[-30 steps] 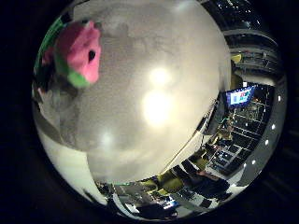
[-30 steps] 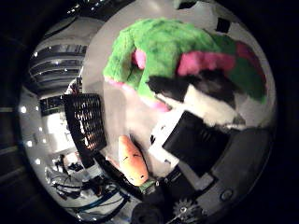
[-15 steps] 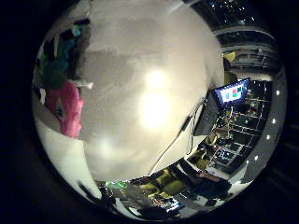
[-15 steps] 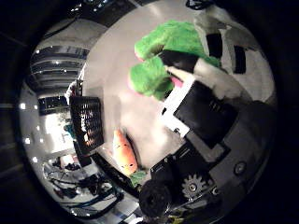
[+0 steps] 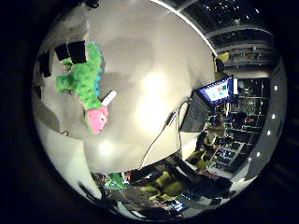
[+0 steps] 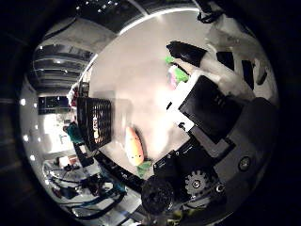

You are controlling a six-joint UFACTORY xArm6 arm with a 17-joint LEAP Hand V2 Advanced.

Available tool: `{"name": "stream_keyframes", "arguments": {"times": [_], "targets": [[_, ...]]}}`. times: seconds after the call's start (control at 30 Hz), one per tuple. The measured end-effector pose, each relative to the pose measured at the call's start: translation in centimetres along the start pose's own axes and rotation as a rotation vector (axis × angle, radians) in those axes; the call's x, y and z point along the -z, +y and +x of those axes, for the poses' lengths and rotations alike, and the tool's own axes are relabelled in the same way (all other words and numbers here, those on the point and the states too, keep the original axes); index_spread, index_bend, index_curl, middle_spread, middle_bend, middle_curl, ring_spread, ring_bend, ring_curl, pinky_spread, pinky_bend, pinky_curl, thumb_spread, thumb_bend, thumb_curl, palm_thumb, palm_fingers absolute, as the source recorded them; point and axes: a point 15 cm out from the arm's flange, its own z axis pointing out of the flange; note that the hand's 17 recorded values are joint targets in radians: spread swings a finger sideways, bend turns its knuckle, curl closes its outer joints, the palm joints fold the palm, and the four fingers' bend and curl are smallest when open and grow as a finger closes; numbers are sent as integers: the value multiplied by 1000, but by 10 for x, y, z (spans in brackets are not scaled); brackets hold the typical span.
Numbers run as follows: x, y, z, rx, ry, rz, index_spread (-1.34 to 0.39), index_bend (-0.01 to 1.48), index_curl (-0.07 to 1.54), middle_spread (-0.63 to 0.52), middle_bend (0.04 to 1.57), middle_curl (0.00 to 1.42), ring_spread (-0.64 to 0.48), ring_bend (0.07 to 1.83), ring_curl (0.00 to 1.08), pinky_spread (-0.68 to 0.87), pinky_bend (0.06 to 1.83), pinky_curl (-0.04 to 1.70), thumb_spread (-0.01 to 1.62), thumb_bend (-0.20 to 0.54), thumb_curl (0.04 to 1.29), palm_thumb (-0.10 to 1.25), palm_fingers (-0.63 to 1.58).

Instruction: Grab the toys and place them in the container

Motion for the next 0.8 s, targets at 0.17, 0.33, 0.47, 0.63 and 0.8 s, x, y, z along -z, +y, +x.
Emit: {"name": "stream_keyframes", "arguments": {"times": [0.17, 0.33, 0.47, 0.63, 0.8], "targets": [[-7, 4, -3, -7, 5, 22, -255, 885, 590, -122, 1194, 555, -179, 1386, 530, -289, 1193, 738, 947, -42, 504, 836, 1038], [-27, 9, -9, -3, -14, -19, -368, 537, 492, -114, 827, 438, -113, 1099, 458, -130, 1031, 715, 1019, -41, 444, 733, -33], [-49, 11, -13, -2, -31, -51, -366, 401, 387, -27, 601, 342, 59, 810, 288, 227, 834, 527, 1042, -39, 390, 645, -92], [-63, 9, -21, -1, -41, -69, -322, 222, 343, 66, 398, 290, 181, 570, 211, 412, 694, 420, 1029, -36, 333, 539, -66], [-82, 14, -15, -18, -51, -95, -300, 151, 311, 134, 261, 273, 222, 465, 190, 445, 617, 363, 1014, -30, 310, 499, -52]]}}
